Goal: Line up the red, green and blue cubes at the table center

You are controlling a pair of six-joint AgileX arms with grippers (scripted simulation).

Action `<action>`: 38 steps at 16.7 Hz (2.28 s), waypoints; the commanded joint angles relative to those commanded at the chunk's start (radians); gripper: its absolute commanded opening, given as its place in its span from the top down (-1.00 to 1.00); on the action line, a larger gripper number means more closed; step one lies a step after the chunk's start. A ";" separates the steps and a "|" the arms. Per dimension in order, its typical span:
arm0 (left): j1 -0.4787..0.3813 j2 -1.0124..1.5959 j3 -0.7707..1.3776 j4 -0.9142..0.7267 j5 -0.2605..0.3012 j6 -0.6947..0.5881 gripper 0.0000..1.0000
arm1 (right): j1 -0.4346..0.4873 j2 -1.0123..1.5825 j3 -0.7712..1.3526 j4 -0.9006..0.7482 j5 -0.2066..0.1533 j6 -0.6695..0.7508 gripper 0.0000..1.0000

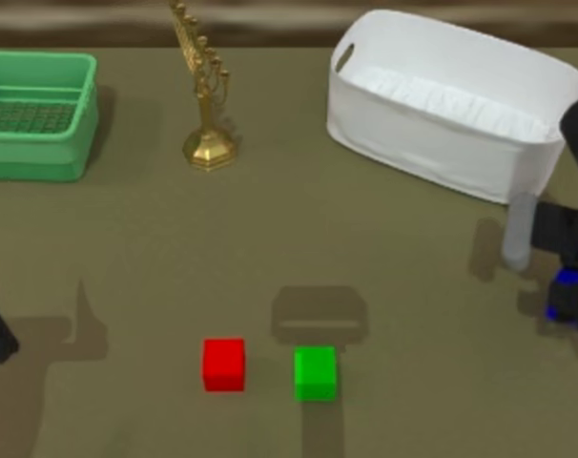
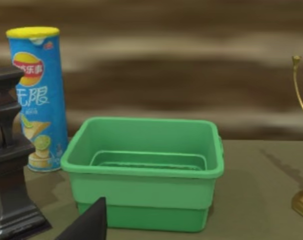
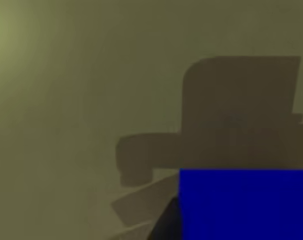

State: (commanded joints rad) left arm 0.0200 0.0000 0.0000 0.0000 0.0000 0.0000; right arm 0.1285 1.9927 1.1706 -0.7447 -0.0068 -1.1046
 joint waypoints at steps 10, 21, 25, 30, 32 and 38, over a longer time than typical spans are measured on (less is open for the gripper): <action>0.000 0.000 0.000 0.000 0.000 0.000 -1.00 | 0.005 -0.109 0.111 -0.220 0.000 0.000 1.00; 0.000 0.000 0.000 0.000 0.000 0.000 -1.00 | 0.405 -0.107 0.156 -0.277 -0.001 0.163 1.00; 0.000 0.000 0.000 0.000 0.000 0.000 -1.00 | 0.571 -0.120 0.172 -0.297 -0.001 0.243 1.00; 0.000 0.000 0.000 0.000 0.000 0.000 -1.00 | 0.588 -0.120 0.171 -0.298 -0.001 0.256 1.00; 0.000 0.000 0.000 0.000 0.000 0.000 -1.00 | 0.589 -0.114 0.159 -0.281 -0.001 0.255 1.00; 0.000 0.000 0.000 0.000 0.000 0.000 -1.00 | 0.589 -0.040 0.037 -0.072 0.000 0.257 1.00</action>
State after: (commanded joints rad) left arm 0.0200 0.0000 0.0000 0.0000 0.0000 0.0000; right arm 0.7171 1.9528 1.2072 -0.8167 -0.0069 -0.8476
